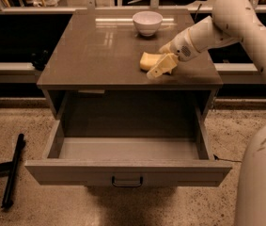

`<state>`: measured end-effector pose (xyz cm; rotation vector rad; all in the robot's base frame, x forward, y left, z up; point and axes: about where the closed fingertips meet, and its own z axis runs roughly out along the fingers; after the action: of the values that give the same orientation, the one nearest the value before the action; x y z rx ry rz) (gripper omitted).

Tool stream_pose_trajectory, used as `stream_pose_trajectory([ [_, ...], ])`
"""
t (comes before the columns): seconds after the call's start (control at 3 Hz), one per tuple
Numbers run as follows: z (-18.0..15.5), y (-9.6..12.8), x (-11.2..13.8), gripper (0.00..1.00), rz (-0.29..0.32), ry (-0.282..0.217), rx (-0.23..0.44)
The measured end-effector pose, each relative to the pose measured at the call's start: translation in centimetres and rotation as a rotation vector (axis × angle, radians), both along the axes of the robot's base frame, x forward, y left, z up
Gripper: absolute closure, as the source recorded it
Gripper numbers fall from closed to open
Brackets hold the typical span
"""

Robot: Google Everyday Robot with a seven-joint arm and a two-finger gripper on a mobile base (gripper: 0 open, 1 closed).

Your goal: Place sponge into top drawer

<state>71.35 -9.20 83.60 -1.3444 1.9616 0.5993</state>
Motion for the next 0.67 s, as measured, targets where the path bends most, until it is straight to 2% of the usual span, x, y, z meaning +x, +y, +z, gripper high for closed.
stream_pose_trajectory([
  [0.67,-0.49,0.29,-0.23,0.65,0.000,-0.004,0.021],
])
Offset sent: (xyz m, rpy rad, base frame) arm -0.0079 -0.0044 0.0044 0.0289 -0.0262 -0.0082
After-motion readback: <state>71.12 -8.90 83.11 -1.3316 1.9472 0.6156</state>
